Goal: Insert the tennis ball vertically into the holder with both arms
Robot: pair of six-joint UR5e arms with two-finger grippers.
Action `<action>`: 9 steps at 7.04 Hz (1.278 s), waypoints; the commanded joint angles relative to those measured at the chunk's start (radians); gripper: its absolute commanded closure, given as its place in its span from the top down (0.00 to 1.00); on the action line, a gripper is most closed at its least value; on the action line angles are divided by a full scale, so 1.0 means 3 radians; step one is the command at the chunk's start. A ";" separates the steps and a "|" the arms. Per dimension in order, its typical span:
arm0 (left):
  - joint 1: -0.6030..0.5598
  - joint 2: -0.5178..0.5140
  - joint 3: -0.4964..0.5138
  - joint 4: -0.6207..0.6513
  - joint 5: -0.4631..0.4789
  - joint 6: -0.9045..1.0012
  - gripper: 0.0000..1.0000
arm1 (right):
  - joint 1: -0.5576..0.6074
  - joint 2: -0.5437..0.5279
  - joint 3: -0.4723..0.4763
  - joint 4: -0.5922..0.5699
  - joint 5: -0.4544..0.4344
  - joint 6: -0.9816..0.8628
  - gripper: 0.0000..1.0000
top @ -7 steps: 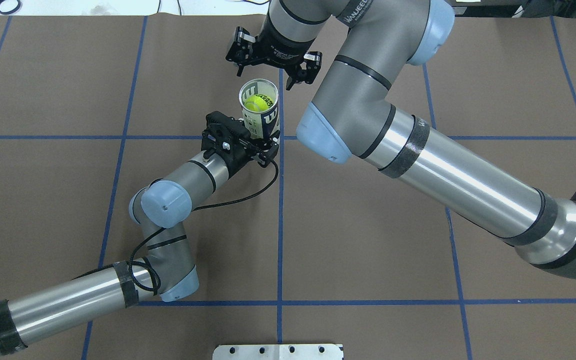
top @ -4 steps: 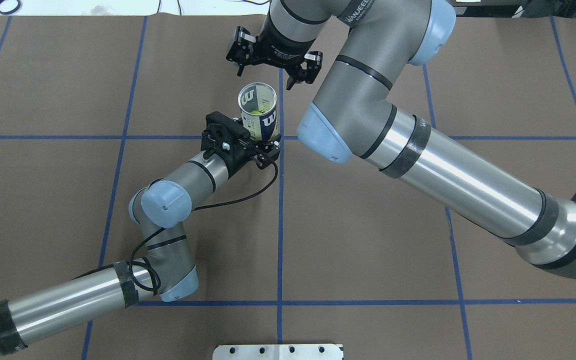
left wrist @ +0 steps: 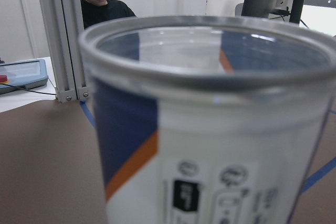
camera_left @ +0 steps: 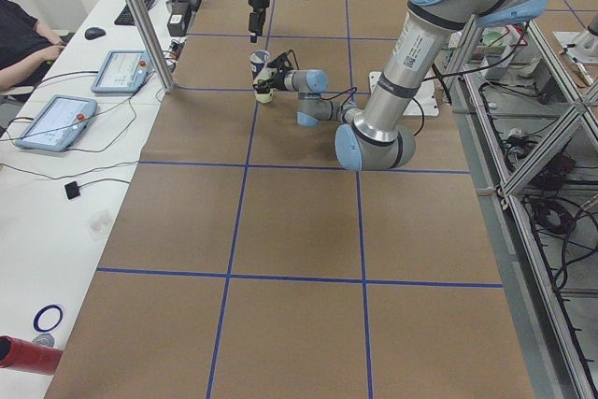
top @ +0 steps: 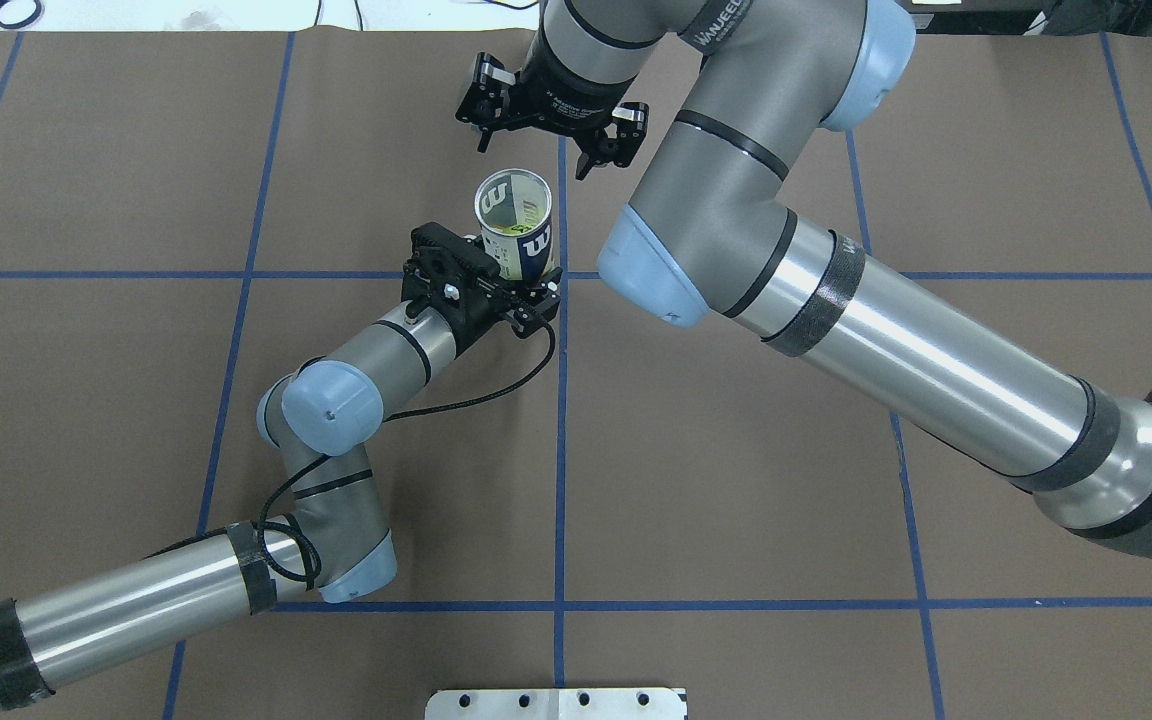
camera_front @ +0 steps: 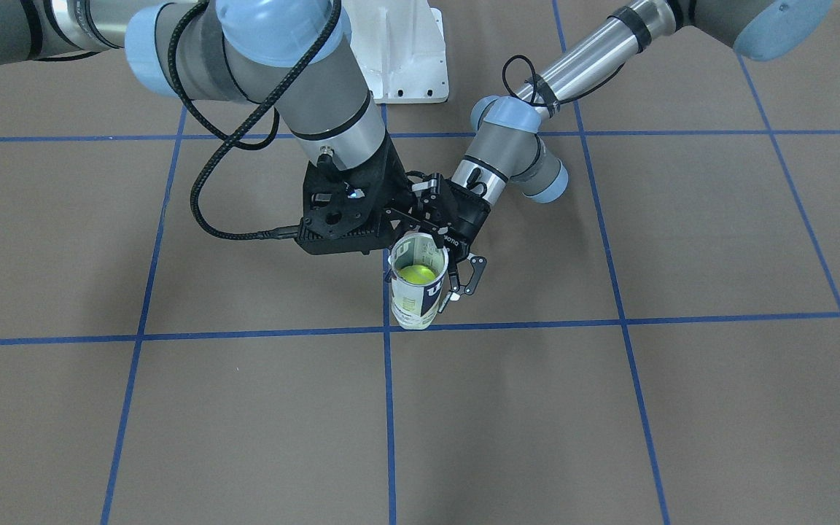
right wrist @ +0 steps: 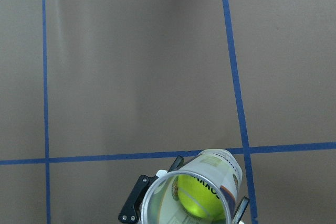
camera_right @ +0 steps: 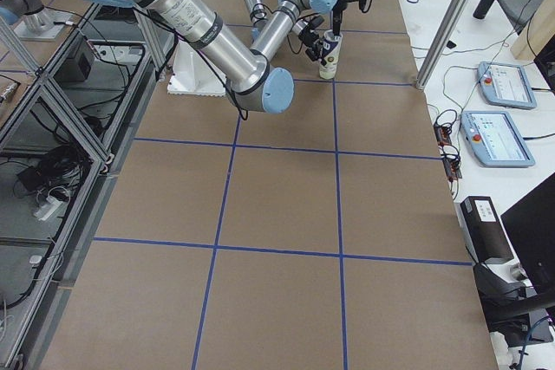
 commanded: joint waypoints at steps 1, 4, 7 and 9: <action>-0.0010 0.0000 -0.0024 0.0009 -0.0009 -0.0005 0.99 | 0.0003 -0.0001 0.0013 0.0000 0.0000 -0.0001 0.99; -0.0025 0.0041 -0.0131 0.0014 -0.0019 0.0138 0.99 | 0.0003 0.0009 0.0014 0.0000 0.0000 -0.0001 0.99; -0.0020 0.0336 -0.0433 0.0132 -0.0101 0.0138 0.99 | 0.0014 0.0004 0.0024 0.0000 0.0005 -0.0001 0.99; -0.0015 0.0841 -0.0835 0.0147 -0.0238 0.0138 0.99 | 0.0080 -0.0031 0.0090 0.0000 0.0061 -0.0006 0.99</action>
